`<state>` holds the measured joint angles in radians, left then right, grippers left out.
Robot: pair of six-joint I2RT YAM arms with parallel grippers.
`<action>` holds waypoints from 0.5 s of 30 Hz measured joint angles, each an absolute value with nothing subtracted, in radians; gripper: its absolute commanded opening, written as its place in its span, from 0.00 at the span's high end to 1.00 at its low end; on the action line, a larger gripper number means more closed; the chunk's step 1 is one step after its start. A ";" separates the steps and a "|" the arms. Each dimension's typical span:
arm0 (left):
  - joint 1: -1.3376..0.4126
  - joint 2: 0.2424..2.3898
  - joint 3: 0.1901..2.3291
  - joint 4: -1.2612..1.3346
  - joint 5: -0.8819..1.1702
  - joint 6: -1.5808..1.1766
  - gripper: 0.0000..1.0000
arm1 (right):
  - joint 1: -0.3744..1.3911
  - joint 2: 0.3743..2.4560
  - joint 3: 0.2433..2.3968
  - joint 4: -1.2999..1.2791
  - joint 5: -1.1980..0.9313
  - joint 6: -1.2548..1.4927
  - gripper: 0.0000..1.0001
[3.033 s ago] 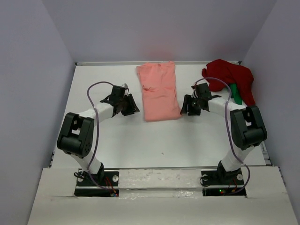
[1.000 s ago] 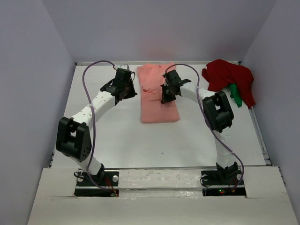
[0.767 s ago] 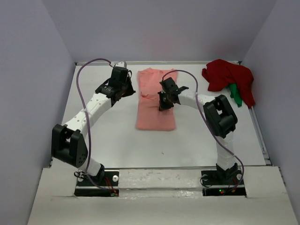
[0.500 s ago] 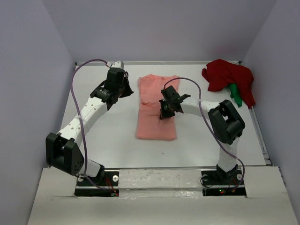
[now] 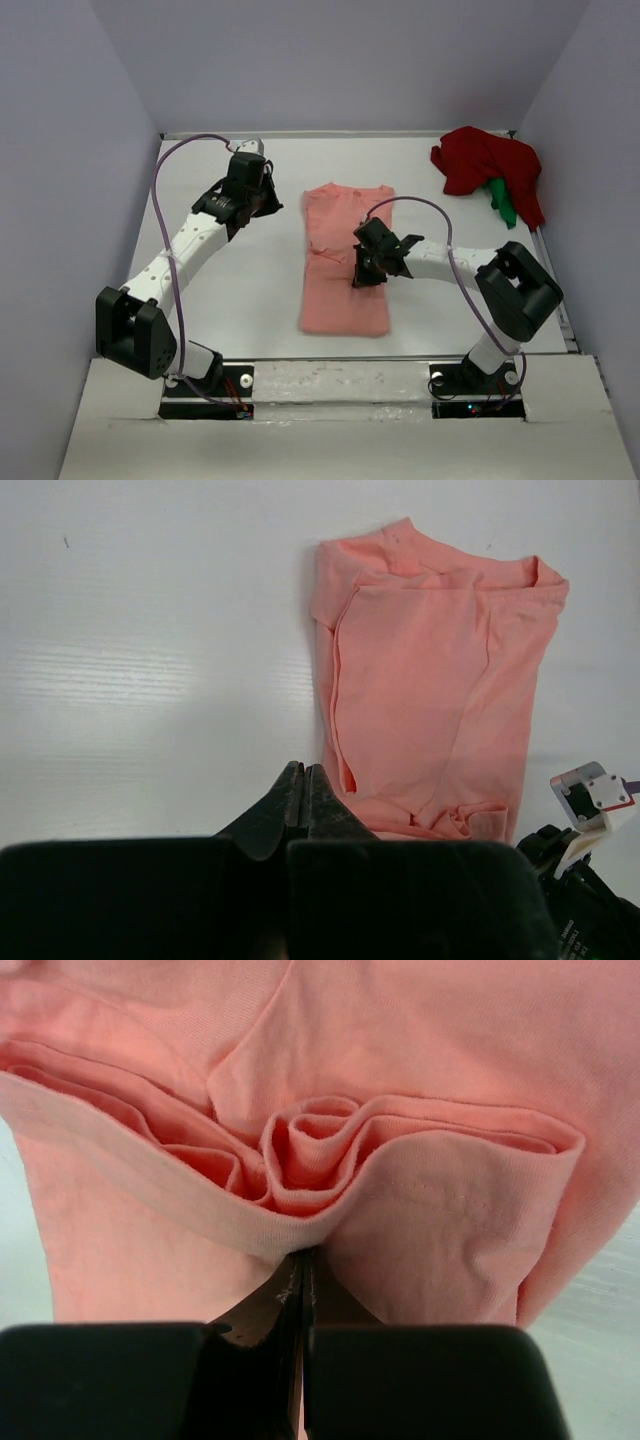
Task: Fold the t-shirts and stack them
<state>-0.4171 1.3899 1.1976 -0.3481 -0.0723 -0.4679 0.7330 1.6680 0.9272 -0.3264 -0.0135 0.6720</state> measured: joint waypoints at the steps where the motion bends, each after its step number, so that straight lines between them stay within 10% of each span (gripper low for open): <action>1: -0.417 1.390 1.195 -0.348 -0.070 -0.468 1.00 | 0.736 1.662 0.918 -0.320 -0.009 0.678 1.00; 9: -0.417 1.390 1.167 -0.342 -0.057 -0.457 0.81 | 0.767 1.650 0.916 -0.322 0.058 0.682 1.00; 15: -0.417 1.390 1.129 -0.365 -0.108 -0.453 0.59 | 0.815 1.621 0.965 -0.476 0.168 0.666 0.58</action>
<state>-0.4171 1.3903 1.1290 -0.3649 -0.1081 -0.4534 0.8150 1.6215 0.9646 -0.4759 0.1680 0.6662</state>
